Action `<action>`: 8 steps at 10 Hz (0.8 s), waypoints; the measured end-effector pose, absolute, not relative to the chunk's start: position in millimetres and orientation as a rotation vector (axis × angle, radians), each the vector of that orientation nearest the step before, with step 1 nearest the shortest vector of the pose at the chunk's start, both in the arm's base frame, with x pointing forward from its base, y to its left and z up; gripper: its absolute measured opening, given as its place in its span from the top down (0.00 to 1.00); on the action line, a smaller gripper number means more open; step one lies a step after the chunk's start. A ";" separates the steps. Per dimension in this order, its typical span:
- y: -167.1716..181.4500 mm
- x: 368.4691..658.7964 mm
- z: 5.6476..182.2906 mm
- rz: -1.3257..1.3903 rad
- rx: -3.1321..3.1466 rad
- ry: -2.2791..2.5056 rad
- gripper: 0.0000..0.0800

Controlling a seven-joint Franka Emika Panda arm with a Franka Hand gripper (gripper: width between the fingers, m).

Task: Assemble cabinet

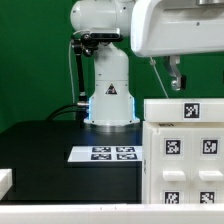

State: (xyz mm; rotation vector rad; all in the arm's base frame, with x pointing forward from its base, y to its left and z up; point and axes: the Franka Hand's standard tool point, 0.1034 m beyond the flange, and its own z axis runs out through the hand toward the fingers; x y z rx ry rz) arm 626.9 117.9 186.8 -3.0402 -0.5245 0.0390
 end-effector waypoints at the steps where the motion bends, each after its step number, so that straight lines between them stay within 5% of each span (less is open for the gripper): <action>1: 116.8 627.0 186.6 0.037 -3.024 -0.607 0.19; 8: 104.0 631.1 180.9 0.003 -2.538 -1.829 0.19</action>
Offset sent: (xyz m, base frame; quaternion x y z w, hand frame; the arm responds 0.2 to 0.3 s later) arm 0.0022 -0.0037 -0.0074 -0.0107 0.0118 -0.4599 0.8878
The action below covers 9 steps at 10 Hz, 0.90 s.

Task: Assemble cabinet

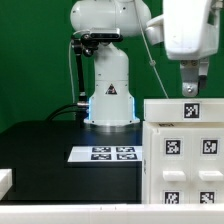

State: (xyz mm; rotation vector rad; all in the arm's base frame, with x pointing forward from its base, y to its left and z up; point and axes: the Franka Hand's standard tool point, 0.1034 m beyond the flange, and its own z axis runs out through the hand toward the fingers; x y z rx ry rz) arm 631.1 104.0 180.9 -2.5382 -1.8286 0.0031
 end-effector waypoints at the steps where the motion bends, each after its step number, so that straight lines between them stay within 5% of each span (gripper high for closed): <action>1: 101.5 631.3 180.6 0.008 -2.489 -1.904 0.19; 9: 98.5 627.0 166.1 0.019 -2.449 -1.978 0.19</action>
Offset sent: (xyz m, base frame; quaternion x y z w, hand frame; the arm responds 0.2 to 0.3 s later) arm -0.0075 0.0059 -0.0112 0.0023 -0.0103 -0.0437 0.9990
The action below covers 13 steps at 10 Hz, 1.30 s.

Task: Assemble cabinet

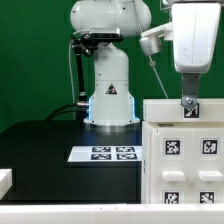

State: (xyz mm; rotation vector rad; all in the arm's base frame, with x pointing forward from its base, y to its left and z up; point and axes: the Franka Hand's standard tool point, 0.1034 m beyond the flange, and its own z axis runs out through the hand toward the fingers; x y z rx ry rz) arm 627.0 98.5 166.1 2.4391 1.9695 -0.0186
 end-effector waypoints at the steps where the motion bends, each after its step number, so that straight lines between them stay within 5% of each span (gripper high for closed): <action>1: 98.8 627.1 167.9 -0.016 2.442 1.965 0.31; 2: 98.1 627.8 168.1 -0.014 2.455 1.947 0.31; 3: 97.3 628.7 168.9 -0.010 2.465 1.932 0.54; 5: 94.8 631.6 172.6 0.004 2.495 1.883 0.84; 13: 94.6 631.7 172.7 0.004 2.497 1.880 0.84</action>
Offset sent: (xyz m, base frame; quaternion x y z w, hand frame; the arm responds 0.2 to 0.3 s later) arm 0.0000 0.0000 0.0000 0.0000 0.0000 0.0650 0.9979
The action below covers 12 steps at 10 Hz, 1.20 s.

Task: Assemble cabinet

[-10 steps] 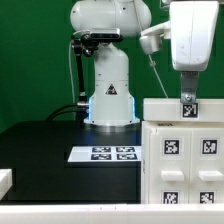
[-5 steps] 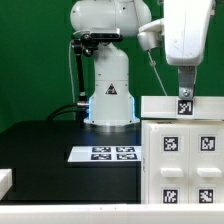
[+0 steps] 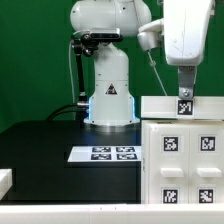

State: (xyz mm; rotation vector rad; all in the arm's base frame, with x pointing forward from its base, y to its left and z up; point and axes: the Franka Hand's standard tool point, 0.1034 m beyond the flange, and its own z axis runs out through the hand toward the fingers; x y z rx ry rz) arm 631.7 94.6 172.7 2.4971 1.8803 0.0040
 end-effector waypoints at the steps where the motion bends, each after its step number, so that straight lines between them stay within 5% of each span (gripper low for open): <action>1: 93.8 632.0 172.8 0.005 2.498 1.878 0.71; 2: 92.5 632.8 173.3 0.008 2.500 1.874 0.71; 4: 91.2 636.0 179.6 -0.010 2.504 1.870 0.35; 5: 91.1 636.1 180.0 -0.010 2.506 1.865 0.35; 6: 91.4 635.3 179.1 -0.013 2.510 1.860 0.22; 12: 107.5 623.5 170.8 -0.019 2.591 1.764 0.19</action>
Offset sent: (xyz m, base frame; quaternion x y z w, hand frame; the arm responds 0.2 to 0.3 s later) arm 0.0158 -0.0018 0.0181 0.0147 -0.0283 -0.0022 0.9995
